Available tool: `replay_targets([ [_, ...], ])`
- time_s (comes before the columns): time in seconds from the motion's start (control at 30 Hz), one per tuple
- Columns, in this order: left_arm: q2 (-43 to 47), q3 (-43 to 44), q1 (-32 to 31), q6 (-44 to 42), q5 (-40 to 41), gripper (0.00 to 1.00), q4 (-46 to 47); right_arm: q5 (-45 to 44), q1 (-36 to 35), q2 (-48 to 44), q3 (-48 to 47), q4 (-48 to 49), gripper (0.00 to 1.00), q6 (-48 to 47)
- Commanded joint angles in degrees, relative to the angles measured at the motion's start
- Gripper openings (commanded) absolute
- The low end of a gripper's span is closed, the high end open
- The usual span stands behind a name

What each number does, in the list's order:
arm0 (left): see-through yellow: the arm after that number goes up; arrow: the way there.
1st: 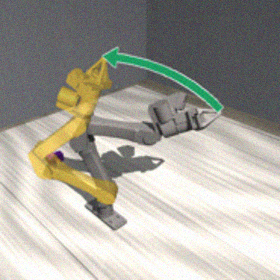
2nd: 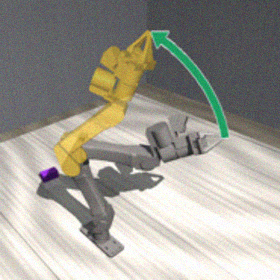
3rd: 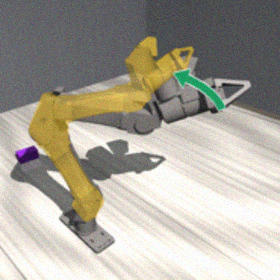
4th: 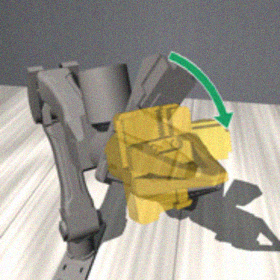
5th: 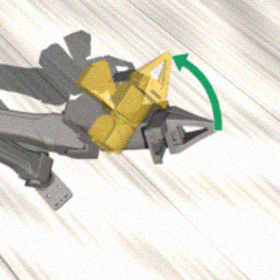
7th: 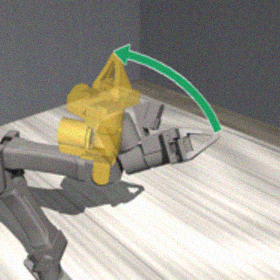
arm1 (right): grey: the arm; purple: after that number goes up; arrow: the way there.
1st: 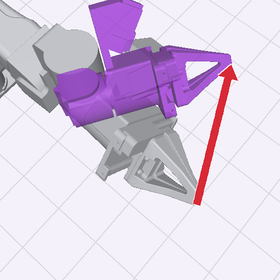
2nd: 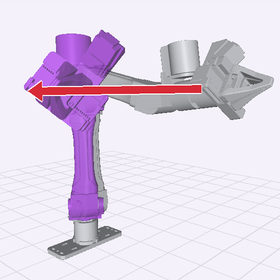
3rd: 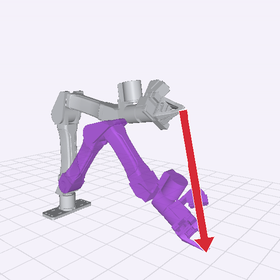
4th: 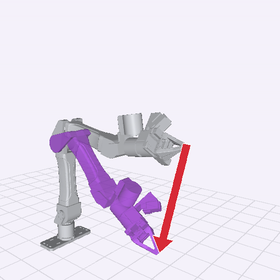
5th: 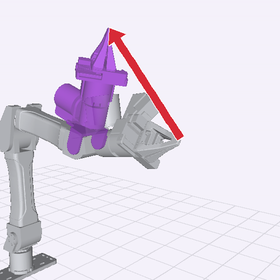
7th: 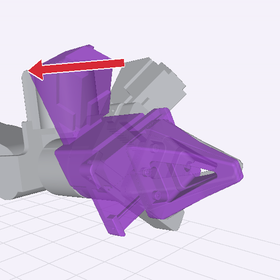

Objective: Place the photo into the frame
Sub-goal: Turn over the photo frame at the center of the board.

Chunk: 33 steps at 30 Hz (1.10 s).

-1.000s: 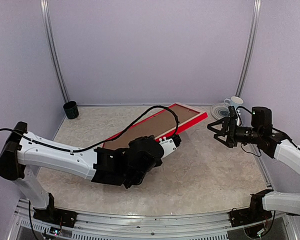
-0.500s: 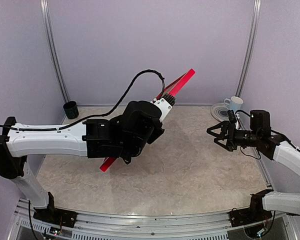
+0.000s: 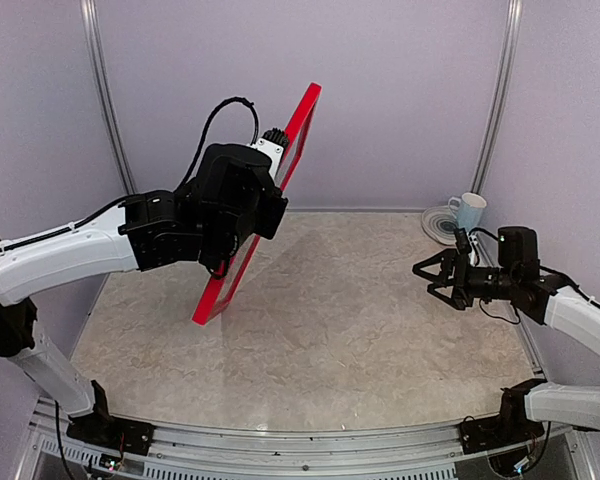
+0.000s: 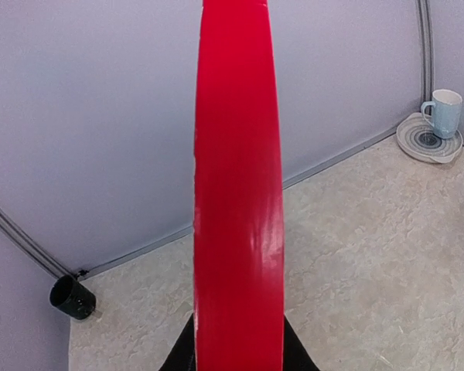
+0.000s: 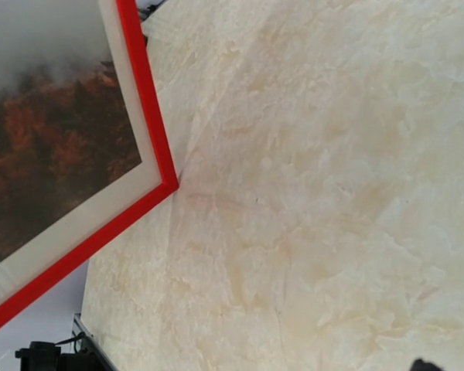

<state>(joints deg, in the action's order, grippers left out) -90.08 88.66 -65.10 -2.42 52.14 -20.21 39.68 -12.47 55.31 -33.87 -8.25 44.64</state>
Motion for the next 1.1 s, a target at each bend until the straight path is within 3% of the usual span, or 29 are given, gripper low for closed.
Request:
replay_targets([
  [0.0,4.6,3.9,1.8,8.7,-4.4,0.00,4.7,0.2,0.4,-0.6,1.1,1.9,0.99,0.5],
  [0.43,11.3,2.5,11.4,19.6,-18.6,0.00,4.8,0.1,0.4,0.5,2.1,3.5,0.99,0.8],
  [0.67,14.2,-3.4,18.0,29.3,-29.3,0.00,6.3,0.1,0.4,0.9,2.3,3.8,0.99,1.0],
  [1.07,15.9,-8.8,22.3,36.7,-36.6,0.00,7.5,0.2,0.3,1.8,2.7,4.6,0.99,1.5],
])
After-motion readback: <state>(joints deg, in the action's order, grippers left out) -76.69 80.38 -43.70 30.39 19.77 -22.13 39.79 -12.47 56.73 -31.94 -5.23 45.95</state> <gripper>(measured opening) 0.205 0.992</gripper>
